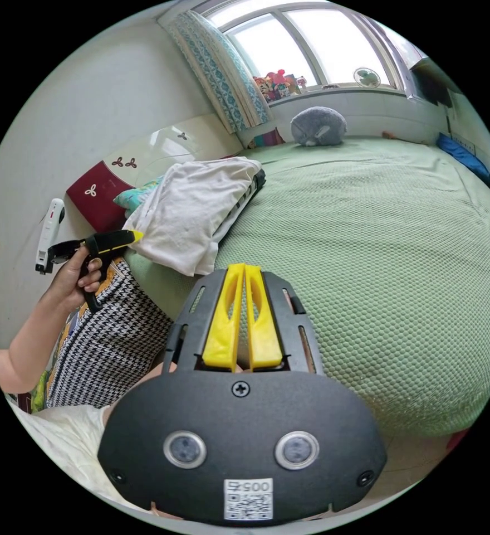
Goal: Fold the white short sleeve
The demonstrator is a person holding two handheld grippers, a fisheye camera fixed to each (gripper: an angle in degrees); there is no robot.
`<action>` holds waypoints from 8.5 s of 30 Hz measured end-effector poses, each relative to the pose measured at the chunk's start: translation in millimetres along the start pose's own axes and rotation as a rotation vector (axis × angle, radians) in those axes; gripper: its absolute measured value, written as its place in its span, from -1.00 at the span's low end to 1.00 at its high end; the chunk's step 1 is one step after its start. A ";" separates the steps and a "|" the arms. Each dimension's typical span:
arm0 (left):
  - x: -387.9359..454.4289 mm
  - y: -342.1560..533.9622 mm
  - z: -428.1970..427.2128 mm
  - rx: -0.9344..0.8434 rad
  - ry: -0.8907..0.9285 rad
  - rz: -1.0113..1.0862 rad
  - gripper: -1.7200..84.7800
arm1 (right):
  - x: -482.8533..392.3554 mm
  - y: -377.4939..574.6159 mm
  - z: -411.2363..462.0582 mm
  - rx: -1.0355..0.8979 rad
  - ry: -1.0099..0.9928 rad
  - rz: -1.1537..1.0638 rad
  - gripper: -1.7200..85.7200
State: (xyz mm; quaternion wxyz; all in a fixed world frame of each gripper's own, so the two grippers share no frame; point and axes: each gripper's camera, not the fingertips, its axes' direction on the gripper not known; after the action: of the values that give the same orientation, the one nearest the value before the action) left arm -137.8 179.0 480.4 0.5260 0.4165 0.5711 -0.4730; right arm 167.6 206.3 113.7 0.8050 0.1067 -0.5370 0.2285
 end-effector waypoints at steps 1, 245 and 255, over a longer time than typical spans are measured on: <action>1.9 0.1 1.8 -0.007 -0.005 0.003 -0.85 | -0.3 -0.2 0.9 0.000 0.000 -0.004 -0.98; 393.8 38.4 214.5 -0.278 0.453 0.513 -0.94 | 220.0 -162.1 55.2 -0.213 0.159 0.284 -0.98; 441.1 50.4 224.0 -0.294 0.484 0.554 -0.94 | 251.6 -152.6 10.8 -0.208 0.194 0.317 -0.99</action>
State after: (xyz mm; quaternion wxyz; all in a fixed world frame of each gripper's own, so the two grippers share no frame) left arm -86.5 -39.5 36.6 0.5379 0.5748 0.6060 -0.1145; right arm 312.7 132.4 359.0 0.8136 -0.0853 -0.4879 0.3046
